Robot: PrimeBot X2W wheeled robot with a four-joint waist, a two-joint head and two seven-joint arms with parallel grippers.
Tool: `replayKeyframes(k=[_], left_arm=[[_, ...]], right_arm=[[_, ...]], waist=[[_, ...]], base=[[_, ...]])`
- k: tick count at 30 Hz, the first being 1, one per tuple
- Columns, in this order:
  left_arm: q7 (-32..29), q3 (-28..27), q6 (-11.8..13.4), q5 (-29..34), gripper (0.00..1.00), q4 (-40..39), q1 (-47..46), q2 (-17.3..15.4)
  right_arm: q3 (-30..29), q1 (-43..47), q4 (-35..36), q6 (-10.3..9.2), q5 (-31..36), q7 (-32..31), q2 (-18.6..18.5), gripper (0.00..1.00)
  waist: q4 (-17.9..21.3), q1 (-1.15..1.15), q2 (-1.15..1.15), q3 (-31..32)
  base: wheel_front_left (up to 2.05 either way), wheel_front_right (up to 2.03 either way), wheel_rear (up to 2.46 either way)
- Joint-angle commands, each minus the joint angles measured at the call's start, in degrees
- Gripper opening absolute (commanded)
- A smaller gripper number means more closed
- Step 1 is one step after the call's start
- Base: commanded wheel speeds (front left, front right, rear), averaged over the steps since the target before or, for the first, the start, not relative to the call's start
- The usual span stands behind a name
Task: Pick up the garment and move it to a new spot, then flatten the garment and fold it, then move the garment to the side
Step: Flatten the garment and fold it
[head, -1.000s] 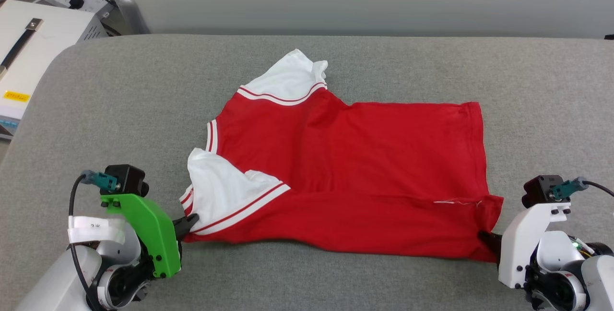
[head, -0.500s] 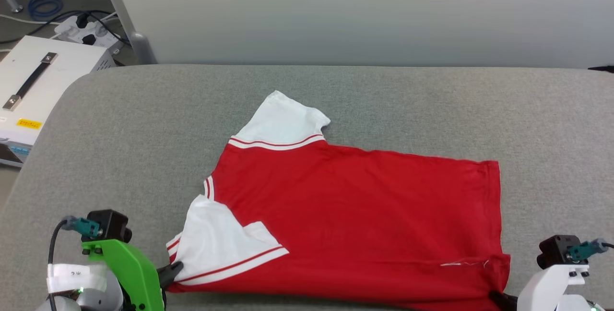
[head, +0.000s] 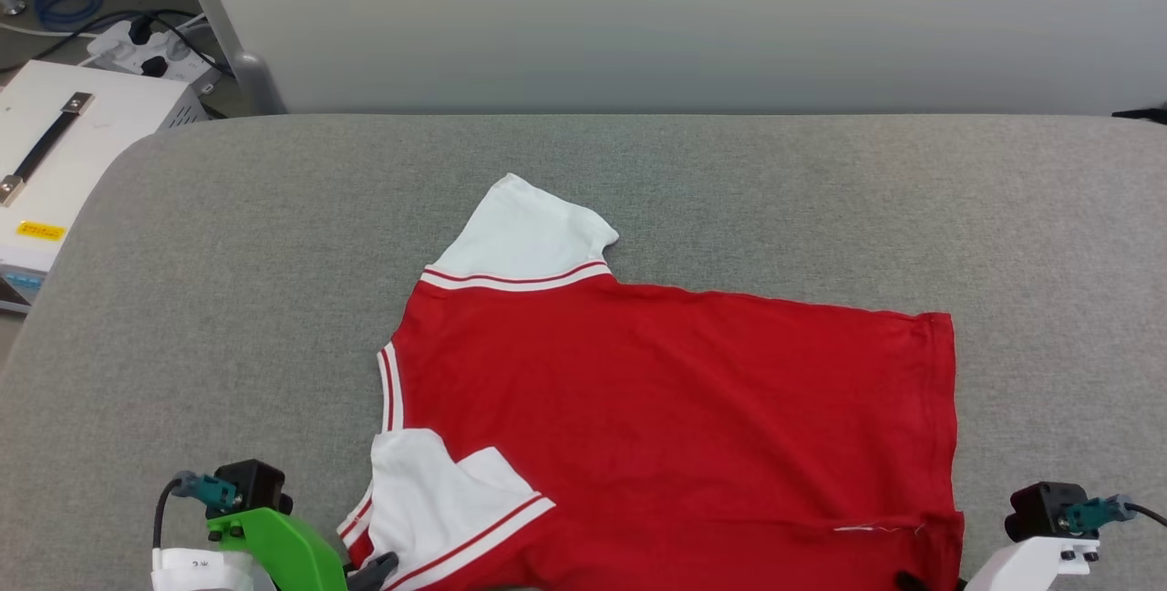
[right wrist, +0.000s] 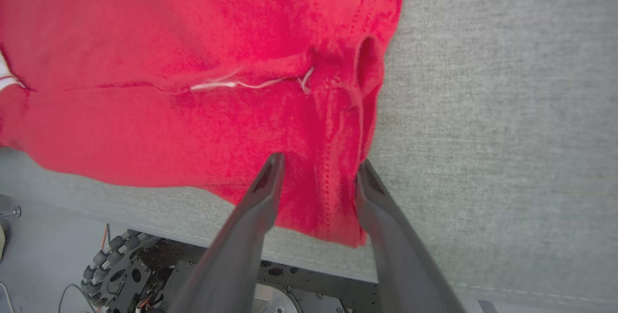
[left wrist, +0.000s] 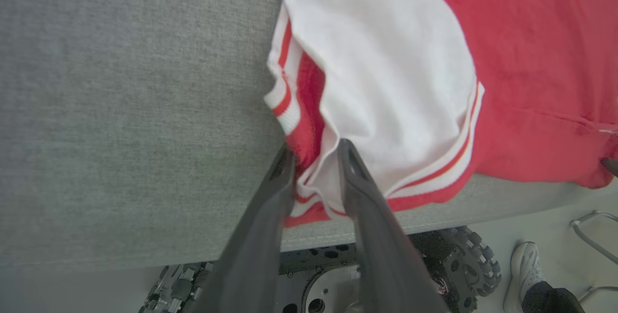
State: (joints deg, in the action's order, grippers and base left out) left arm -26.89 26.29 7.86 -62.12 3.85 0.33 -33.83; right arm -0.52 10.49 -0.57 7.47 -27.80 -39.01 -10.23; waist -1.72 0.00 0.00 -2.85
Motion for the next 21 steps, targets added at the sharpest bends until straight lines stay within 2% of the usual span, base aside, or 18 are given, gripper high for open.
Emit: replayKeyframes(k=[1, 6, 11, 15, 21], left_arm=[[0.84, 0.03, -0.66, 0.82, 1.00, 1.13, -1.89, 0.53], [4.16, -0.12, -2.28, 3.88, 1.00, 3.40, -4.50, -0.17], [10.35, -0.44, -3.63, 9.21, 1.00, 3.72, -7.98, -1.07], [15.31, -0.70, -3.54, 12.74, 1.00, 4.86, -10.96, -0.27], [19.59, -0.41, -4.48, 15.82, 1.00, 8.37, -16.74, 1.61]], right_arm=[[0.57, -1.31, -0.23, 0.02, -0.56, 2.16, -0.09, 1.00], [1.56, -2.93, 0.53, 0.02, 0.76, 13.38, -1.17, 1.00], [1.63, -4.75, 0.97, 0.02, 4.83, 25.27, -1.27, 1.00], [1.10, -6.23, 0.93, 0.02, 7.82, 30.45, -0.66, 1.00], [-0.11, -9.08, 2.90, 0.02, 11.26, 33.92, 0.70, 1.00]], waist=[[0.06, 0.00, 0.00, -0.19], [0.42, 0.00, 0.00, -0.13], [0.79, 0.00, 0.00, -0.01], [1.46, 0.00, 0.00, -0.95], [3.00, 0.00, 0.00, -4.19]], base=[[0.00, 0.00, 0.00], [0.00, 0.00, 0.00], [0.00, 0.00, 0.00], [0.00, 0.00, 0.00], [0.00, 0.00, 0.00]])
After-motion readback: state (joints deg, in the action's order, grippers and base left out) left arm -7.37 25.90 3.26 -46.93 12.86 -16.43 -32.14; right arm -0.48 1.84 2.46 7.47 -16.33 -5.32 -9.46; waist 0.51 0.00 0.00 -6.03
